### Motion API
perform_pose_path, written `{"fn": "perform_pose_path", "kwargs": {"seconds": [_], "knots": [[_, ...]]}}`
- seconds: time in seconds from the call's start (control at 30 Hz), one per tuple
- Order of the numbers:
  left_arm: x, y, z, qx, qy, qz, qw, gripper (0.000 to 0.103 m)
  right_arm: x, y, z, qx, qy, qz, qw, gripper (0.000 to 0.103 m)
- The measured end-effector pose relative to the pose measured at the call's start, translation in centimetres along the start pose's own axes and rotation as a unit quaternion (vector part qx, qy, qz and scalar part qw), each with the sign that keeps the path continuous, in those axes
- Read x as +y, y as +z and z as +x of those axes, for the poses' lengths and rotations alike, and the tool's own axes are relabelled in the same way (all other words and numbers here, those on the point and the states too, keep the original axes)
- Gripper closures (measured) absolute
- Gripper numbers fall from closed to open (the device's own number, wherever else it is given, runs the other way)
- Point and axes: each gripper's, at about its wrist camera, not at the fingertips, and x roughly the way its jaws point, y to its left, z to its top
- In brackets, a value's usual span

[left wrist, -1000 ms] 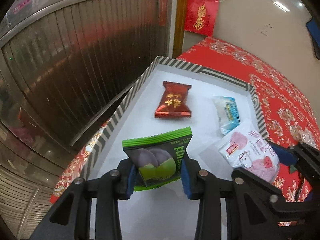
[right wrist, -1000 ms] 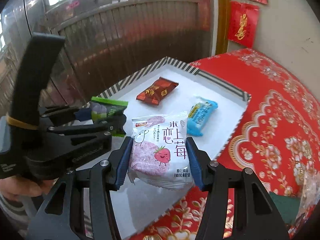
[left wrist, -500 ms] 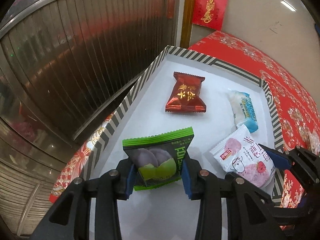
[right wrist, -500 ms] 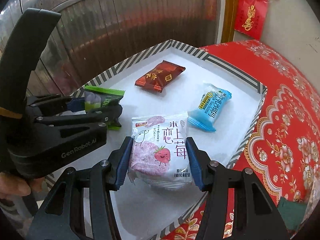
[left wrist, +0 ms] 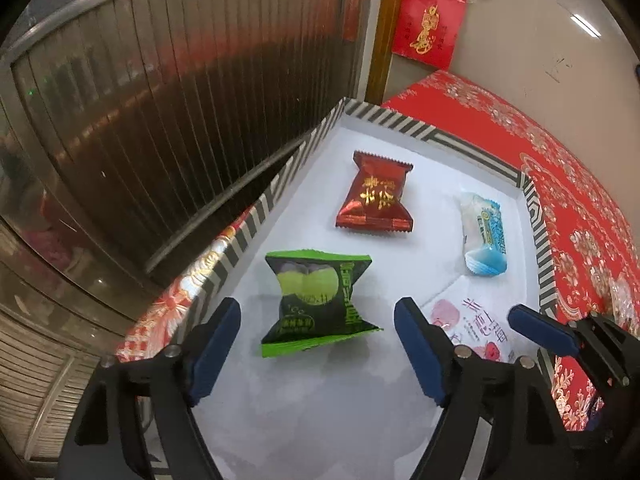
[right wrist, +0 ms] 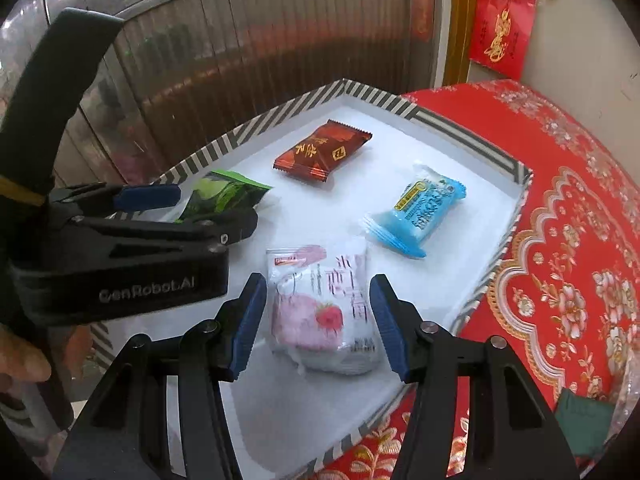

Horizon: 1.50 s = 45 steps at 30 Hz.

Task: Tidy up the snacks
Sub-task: 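Carry both packets into the white tray and open both tools, then move both tools back toward the remaining snacks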

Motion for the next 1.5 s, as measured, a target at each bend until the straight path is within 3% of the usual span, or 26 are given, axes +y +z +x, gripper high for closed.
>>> {"fn": "perform_pose_path", "kwargs": {"seconds": [0.47, 0.77, 1.0, 1.4, 1.5], "knots": [[-5.2, -0.7, -3.3, -0.029, -0.034, 0.053, 0.9975, 0.015, -3.7, -3.2, -7.7, -0.061, -0.014, 0.065, 0.996, 0.049], [-11.5, -1.7, -4.4, -0.023, -0.075, 0.105, 0.9914, 0.014, -9.6, -8.2, -13.4, -0.081, -0.078, 0.125, 0.986, 0.049], [-16.6, -2.4, -4.4, -0.01, -0.097, 0.145, 0.9846, 0.014, -14.5, -13.0, -16.0, -0.073, -0.13, 0.18, 0.972, 0.049], [-25.2, -4.7, -2.6, 0.044, -0.133, 0.232, 0.9626, 0.014, -18.0, -18.3, -18.1, -0.075, -0.141, 0.235, 0.959, 0.049], [-26.8, -5.2, -2.3, 0.056, -0.147, 0.268, 0.9505, 0.014, -18.3, -18.9, -18.4, -0.077, -0.137, 0.239, 0.958, 0.049]]}}
